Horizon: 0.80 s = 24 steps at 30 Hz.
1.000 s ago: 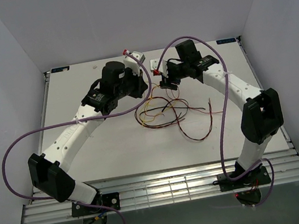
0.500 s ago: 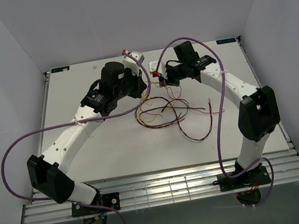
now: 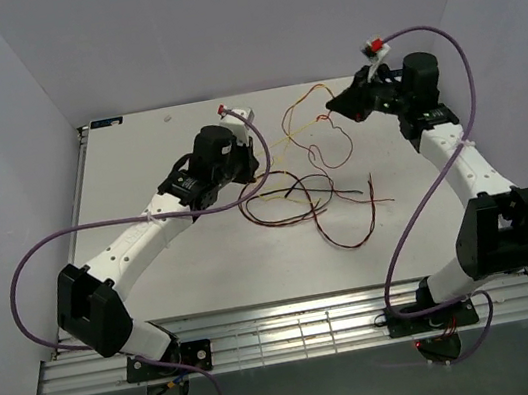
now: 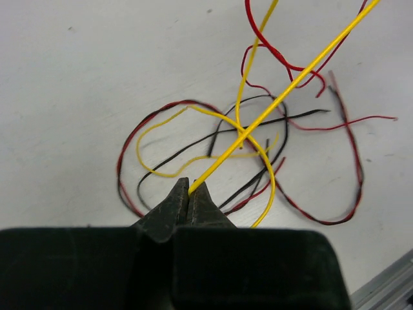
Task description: Untangle the cables
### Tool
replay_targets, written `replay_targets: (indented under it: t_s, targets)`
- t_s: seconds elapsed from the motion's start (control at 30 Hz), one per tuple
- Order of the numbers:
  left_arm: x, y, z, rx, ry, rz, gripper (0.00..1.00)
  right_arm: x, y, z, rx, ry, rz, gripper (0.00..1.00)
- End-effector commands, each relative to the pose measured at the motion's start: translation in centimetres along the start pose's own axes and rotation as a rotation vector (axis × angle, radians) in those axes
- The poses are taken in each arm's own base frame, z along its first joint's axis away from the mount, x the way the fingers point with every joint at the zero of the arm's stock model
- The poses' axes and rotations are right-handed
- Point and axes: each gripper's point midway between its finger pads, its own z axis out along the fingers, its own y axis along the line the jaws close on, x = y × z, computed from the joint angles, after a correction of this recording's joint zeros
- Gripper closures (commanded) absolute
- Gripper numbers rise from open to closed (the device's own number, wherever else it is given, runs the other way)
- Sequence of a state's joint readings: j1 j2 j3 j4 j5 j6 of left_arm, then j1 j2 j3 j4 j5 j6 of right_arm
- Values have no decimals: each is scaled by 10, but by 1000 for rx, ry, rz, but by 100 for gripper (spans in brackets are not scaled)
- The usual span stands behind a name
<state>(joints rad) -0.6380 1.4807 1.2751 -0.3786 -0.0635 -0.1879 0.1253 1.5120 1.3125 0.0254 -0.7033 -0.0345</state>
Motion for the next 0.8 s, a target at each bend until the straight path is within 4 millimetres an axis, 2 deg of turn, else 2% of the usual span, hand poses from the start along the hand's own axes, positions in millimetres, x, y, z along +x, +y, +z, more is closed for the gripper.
replay_targets:
  t_s: [0.0, 0.07, 0.1, 0.17, 0.27, 0.37, 0.4, 0.43, 0.47, 0.5, 0.53, 0.6, 0.67, 0.73, 0.77]
  targets:
    - [26, 38, -13, -153, 79, -34, 100, -34, -75, -65, 155, -304, 345, 92]
    - [27, 42, -15, -166, 78, -39, 100, -23, -90, -79, 191, -303, 387, 92]
    - [27, 45, -16, -173, 78, -45, 100, -15, -91, -81, 197, -296, 403, 92]
    - [27, 47, -17, -180, 79, -44, 100, -12, -93, -87, 212, -306, 415, 92]
    - [30, 57, -18, -219, 91, -35, 100, -14, -96, -98, 246, -339, 433, 92]
    - [41, 55, -17, -190, 126, -9, 100, -30, -88, -106, 204, -382, 395, 92]
    - [49, 41, -14, -103, 152, -7, 100, -38, -81, -106, 173, -401, 365, 92]
    - [52, 29, -13, -32, 164, 0, 100, -54, -66, -110, 100, -440, 263, 92]
    - [66, 14, -11, 74, 199, 35, 100, -64, -52, -110, 38, -467, 256, 92]
    - [68, -18, -13, 258, 194, 36, 100, -73, -40, -113, -9, -496, 210, 92]
    - [72, -32, -13, 334, 194, 39, 100, -91, -17, -119, -82, -558, 80, 92]
    - [80, -74, -23, 555, 194, 45, 100, -105, 8, -125, -177, -618, 42, 92]
    - [87, -97, -28, 640, 202, 76, 100, -127, 43, -134, -272, -719, -91, 92]
    - [83, -109, -27, 666, 176, 117, 100, -133, 66, -125, -353, -723, -133, 92]
    - [83, -119, -30, 690, 175, 138, 100, -135, 71, -118, -366, -700, -125, 92]
